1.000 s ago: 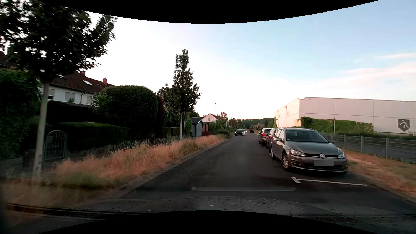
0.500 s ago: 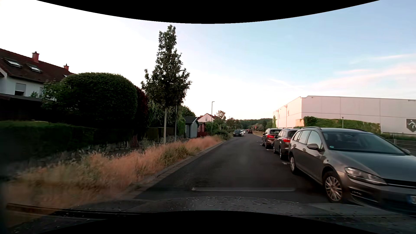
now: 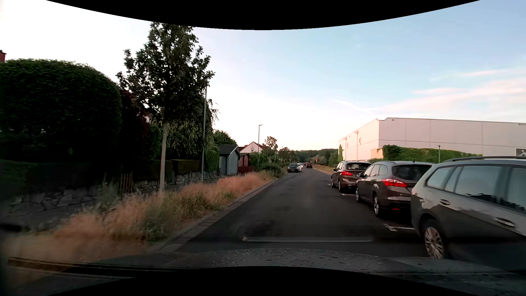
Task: Follow the waypoints while adhering to traffic rules and regulations
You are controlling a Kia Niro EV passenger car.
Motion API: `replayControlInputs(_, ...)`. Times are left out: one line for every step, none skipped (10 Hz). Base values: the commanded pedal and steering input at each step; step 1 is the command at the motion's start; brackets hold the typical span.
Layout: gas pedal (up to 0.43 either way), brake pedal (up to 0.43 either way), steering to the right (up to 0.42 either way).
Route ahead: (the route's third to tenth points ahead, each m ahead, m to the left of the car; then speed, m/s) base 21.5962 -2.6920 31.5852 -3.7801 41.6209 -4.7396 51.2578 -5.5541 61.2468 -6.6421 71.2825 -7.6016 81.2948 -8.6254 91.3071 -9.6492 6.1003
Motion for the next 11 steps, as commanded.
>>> replayControlInputs(0.0, 0.0, 0.051)
replayControlInputs(0.0, 0.0, 0.051)
replayControlInputs(0.0, 0.0, 0.051)
replayControlInputs(0.0, 0.0, 0.051)
replayControlInputs(0.0, 0.0, 0.051)
replayControlInputs(0.0, 0.0, 0.05)
replayControlInputs(0.0, 0.0, 0.049)
replayControlInputs(0.0, 0.0, 0.046)
replayControlInputs(0.0, 0.0, 0.045)
replayControlInputs(0.0, 0.0, 0.043)
replayControlInputs(0.0, 0.0, 0.041)
